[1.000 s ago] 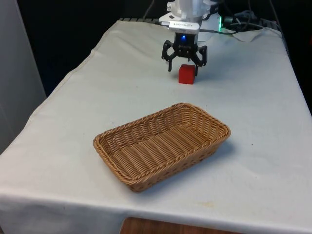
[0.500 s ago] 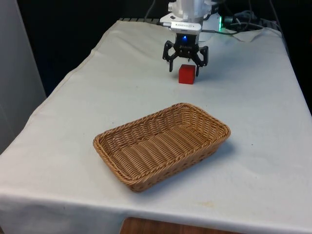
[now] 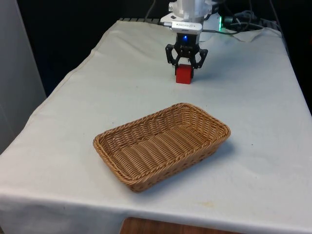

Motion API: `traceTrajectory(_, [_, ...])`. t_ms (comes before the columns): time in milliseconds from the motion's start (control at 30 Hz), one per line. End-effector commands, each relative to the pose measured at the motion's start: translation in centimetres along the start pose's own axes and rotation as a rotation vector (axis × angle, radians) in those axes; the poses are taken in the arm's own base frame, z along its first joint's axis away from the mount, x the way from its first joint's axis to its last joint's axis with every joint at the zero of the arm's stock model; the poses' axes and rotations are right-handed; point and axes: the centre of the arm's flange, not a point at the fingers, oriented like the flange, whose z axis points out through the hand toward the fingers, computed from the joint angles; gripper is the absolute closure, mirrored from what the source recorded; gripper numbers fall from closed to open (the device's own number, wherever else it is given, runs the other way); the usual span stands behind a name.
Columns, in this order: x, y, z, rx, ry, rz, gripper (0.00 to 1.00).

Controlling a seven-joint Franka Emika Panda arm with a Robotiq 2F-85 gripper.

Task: Pick up the cube and place it into the basket.

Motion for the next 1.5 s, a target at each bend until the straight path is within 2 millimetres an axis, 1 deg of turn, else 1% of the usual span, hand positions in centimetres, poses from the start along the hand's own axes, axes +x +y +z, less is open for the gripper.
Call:
traceTrajectory(0, [0.0, -0.1, 0.0, 0.0, 0.003, 0.002, 1.0])
traceTrajectory(200, [0.0, -0.1, 0.0, 0.0, 0.003, 0.002, 1.0])
traceTrajectory(433, [1.0, 0.1, -2.2, 0.008, 0.023, 0.004, 1.0])
traceTrajectory(467, [1.0, 0.0, -1.8, 0.007, 0.027, 0.003, 1.0])
traceTrajectory(533, [1.4, 0.1, -3.1, 0.011, 0.029, 0.004, 1.0])
traceTrajectory(633, [1.9, 0.0, -3.9, 0.012, 0.029, 0.005, 1.0])
traceTrajectory(733, [2.4, 0.0, -4.6, 0.012, 0.031, 0.008, 1.0])
traceTrajectory(767, [2.3, 0.1, -4.5, 0.012, 0.036, 0.006, 1.0])
traceTrajectory(1100, [4.9, -0.1, -7.1, 0.015, 0.041, 0.011, 1.0])
traceTrajectory(1133, [5.0, 0.1, -7.0, 0.005, 0.048, 0.01, 1.0])
traceTrajectory(1333, [6.4, -0.1, -8.6, 0.017, 0.045, 0.012, 1.0])
traceTrajectory(1367, [6.5, 0.2, -8.5, 0.003, 0.052, 0.014, 1.0])
traceTrajectory(1400, [6.9, -0.1, -9.1, 0.017, 0.045, 0.012, 1.0])
traceTrajectory(1467, [7.5, -0.1, -9.7, 0.019, 0.047, 0.012, 1.0])
